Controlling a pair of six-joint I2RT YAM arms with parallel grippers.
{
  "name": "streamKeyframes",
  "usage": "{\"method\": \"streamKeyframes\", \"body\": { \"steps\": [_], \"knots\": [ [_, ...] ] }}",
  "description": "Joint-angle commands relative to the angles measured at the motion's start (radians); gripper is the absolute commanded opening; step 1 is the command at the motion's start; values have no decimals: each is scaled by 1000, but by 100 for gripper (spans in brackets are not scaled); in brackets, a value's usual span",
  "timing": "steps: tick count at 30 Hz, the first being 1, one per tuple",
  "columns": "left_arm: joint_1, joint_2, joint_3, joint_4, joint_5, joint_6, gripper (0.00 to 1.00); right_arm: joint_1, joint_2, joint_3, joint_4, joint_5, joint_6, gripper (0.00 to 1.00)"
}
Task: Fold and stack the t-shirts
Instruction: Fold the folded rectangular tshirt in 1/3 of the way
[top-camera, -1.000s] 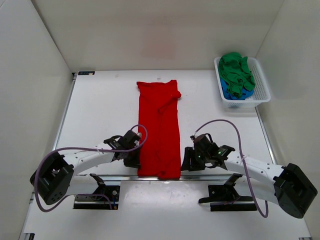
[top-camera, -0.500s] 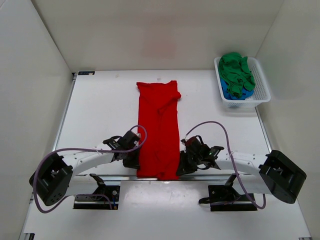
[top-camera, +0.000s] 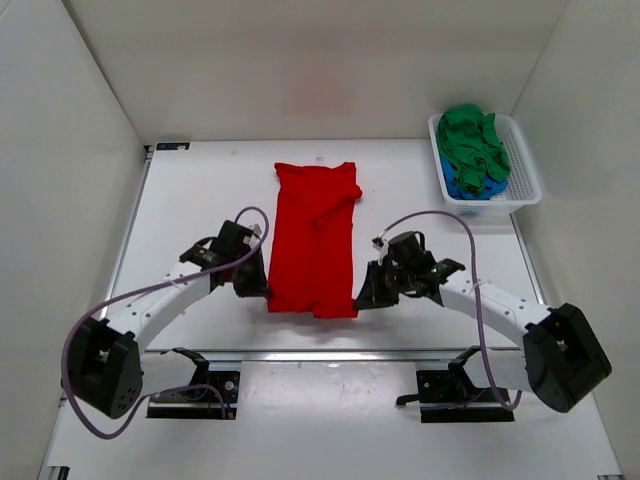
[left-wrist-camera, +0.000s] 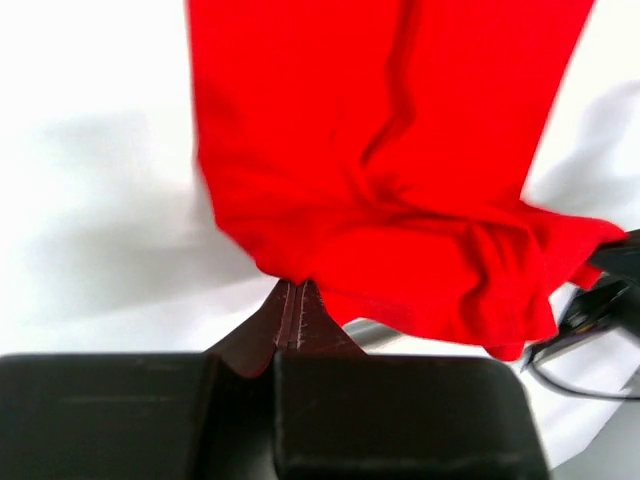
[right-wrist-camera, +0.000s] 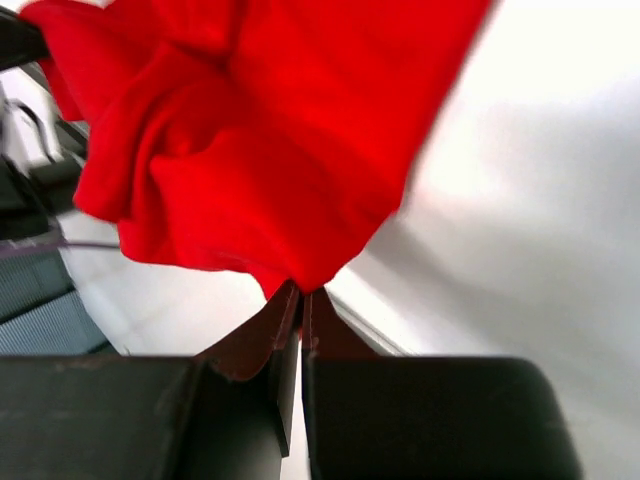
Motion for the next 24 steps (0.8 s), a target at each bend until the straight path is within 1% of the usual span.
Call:
{"method": "streamKeyframes", "body": {
  "steps": [1,3,6,8,14,15,16,17,18,19,21,22,23,24],
  "knots": [
    [72,68,101,6,48,72,0,-70,75,102,-32,-71,-106,0],
    [92,125,157,14,57,78,0,-94,116,191,-46,-63,-140,0],
    [133,226,267,28,74,86,0,-140,199,291,-66,-83,-183,0],
    [153,272,313,33,86,92,0,-164,245,352,-78,-89,-215,1],
    [238,444,463,51,117,90,0,-202,476,535,-110,-98,-280,0],
    [244,478,494,59,123,87,0,-203,492,577,-124,-94,-296,0],
    [259,519,529,63,127,76,1,-215,541,628,-129,-85,-303,0],
    [270,547,549,65,147,75,4,-222,590,653,-132,-84,-313,0],
    [276,597,598,63,160,69,18,-245,631,709,-138,-83,-312,0],
    [296,648,652,68,193,58,23,-249,651,761,-141,-75,-313,3],
    [327,722,745,101,251,29,23,-275,713,844,-130,-62,-310,3],
    [349,751,802,141,300,-8,27,-279,728,892,-129,-22,-300,10],
    [371,777,834,164,349,-31,35,-284,730,926,-123,1,-300,20],
    [395,786,836,254,380,-74,38,-291,734,932,-109,45,-281,22]
  ]
}}
